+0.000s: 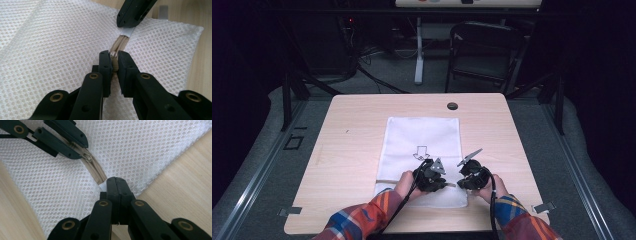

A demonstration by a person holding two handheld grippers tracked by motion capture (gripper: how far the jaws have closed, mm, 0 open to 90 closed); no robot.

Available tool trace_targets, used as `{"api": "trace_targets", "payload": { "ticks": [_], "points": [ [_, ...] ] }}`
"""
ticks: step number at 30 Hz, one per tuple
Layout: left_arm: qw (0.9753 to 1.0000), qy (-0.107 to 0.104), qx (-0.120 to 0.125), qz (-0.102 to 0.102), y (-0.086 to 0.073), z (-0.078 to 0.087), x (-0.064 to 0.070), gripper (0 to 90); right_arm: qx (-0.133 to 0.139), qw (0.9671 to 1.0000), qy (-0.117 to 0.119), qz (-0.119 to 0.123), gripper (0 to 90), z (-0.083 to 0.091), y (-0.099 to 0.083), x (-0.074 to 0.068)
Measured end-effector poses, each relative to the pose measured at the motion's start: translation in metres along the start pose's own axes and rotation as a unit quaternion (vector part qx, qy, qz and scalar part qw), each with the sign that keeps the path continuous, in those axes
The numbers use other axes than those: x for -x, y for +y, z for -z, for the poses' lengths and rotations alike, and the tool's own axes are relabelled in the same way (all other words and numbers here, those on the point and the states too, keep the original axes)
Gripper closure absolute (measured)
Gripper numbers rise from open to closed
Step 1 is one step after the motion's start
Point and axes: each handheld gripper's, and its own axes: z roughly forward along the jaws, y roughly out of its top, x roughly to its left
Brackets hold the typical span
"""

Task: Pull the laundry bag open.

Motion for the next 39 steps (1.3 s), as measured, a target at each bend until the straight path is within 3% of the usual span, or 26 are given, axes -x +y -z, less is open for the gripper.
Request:
{"api": "trace_targets", "payload": {
  "ticks": [6,10,21,28,39],
  "points": [
    [0.9999,-0.006,0.006,0.015,-0.002,-0.001,-0.001,81.3,0.003,0.9999,0.016,0.004,90.0,0.001,0.0,0.004],
    [0.9996,-0.005,0.012,0.024,-0.002,-0.002,0.0,81.2,0.022,0.9995,0.021,0.002,90.0,0.0,0.003,0.002],
    [0.9994,0.0,0.014,0.031,-0.002,-0.003,0.001,80.6,0.036,0.9988,0.034,-0.003,90.0,-0.008,0.006,-0.002],
    [0.9994,0.006,0.013,0.03,-0.002,-0.003,0.003,81.2,0.027,0.9979,0.004,0.058,90.0,-0.008,0.007,-0.01],
    [0.9994,0.009,0.007,0.033,-0.002,-0.001,0.004,81.6,0.019,0.9975,-0.005,0.068,90.0,-0.007,0.008,-0.012]
  ]
}}
